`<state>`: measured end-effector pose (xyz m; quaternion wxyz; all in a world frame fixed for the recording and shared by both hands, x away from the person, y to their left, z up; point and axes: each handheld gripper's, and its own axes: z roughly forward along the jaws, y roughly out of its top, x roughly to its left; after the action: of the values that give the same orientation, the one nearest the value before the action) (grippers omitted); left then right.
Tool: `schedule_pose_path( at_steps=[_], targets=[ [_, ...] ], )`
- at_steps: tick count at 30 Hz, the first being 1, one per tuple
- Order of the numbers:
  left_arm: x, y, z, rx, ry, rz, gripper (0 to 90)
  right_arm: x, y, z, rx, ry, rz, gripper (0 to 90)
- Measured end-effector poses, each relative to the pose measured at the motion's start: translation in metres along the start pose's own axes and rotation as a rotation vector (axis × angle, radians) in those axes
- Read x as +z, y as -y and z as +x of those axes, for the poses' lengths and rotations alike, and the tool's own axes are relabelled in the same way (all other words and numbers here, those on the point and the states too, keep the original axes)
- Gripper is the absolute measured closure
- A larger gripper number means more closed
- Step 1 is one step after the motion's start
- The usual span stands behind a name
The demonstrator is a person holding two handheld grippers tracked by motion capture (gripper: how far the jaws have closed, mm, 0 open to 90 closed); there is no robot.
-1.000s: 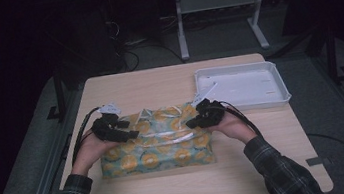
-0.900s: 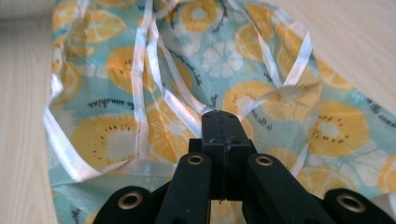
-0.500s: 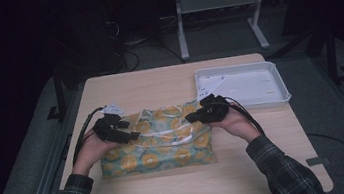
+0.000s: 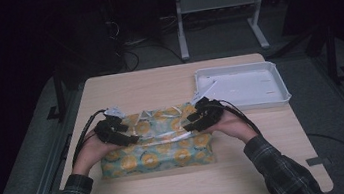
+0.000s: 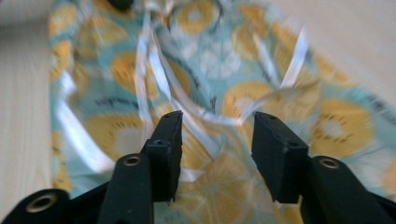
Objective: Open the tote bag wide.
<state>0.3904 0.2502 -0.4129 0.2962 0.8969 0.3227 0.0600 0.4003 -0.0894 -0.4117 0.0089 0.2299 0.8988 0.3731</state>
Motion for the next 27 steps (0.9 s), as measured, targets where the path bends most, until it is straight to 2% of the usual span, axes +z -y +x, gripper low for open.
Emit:
schedule_pose_path(
  at_steps=[3, 4, 6, 8, 9, 11, 13, 14, 17, 18, 19, 21, 23, 26, 27],
  targets=[
    [0.001, 0.001, 0.001, 0.012, -0.012, 0.022, 32.5, 0.013, 0.005, -0.004, -0.025, 0.018, 0.068, 51.1],
    [0.001, 0.001, 0.001, 0.010, -0.014, 0.027, 33.0, 0.016, 0.006, -0.004, -0.032, 0.026, 0.080, 54.3],
    [0.002, 0.003, 0.002, 0.022, -0.025, 0.044, 36.9, 0.020, 0.008, -0.005, -0.047, 0.027, 0.102, 65.1],
    [0.002, 0.005, 0.003, 0.019, -0.032, 0.045, 41.8, 0.021, 0.009, -0.005, -0.044, 0.035, 0.118, 77.3],
    [0.003, 0.006, 0.004, 0.015, -0.030, 0.047, 46.0, 0.021, 0.010, -0.006, -0.060, 0.034, 0.118, 82.8],
    [0.005, 0.008, 0.006, 0.005, -0.043, 0.057, 52.6, 0.021, 0.010, -0.006, -0.066, 0.036, 0.118, 88.4],
    [0.006, 0.010, 0.008, 0.000, -0.044, 0.063, 62.1, 0.019, 0.010, -0.006, -0.067, 0.038, 0.116, 89.4],
    [0.006, 0.011, 0.010, 0.005, -0.041, 0.080, 67.6, 0.018, 0.009, -0.006, -0.070, 0.043, 0.111, 89.5],
    [0.004, 0.012, 0.011, 0.006, -0.035, 0.081, 85.5, 0.011, 0.008, -0.005, -0.071, 0.048, 0.086, 89.6],
    [0.002, 0.012, 0.012, 0.005, -0.032, 0.073, 88.5, 0.009, 0.007, -0.005, -0.072, 0.050, 0.080, 89.6],
    [-0.001, 0.012, 0.012, 0.009, -0.035, 0.063, 89.5, 0.006, 0.007, -0.004, -0.066, 0.054, 0.073, 89.6],
    [-0.008, 0.011, 0.011, -0.004, -0.032, 0.013, 89.8, -0.001, 0.004, -0.002, -0.063, 0.058, 0.046, 89.6],
    [-0.014, 0.010, 0.010, -0.011, -0.031, -0.011, 89.9, -0.006, 0.003, -0.002, -0.076, 0.065, 0.021, 89.6],
    [-0.026, 0.009, 0.008, -0.006, -0.019, -0.057, 90.0, -0.013, 0.001, 0.002, -0.066, 0.065, -0.006, 89.6],
    [-0.031, 0.009, 0.008, 0.008, -0.015, -0.063, 90.0, -0.016, 0.000, 0.003, -0.067, 0.065, -0.016, 89.6]
  ],
)
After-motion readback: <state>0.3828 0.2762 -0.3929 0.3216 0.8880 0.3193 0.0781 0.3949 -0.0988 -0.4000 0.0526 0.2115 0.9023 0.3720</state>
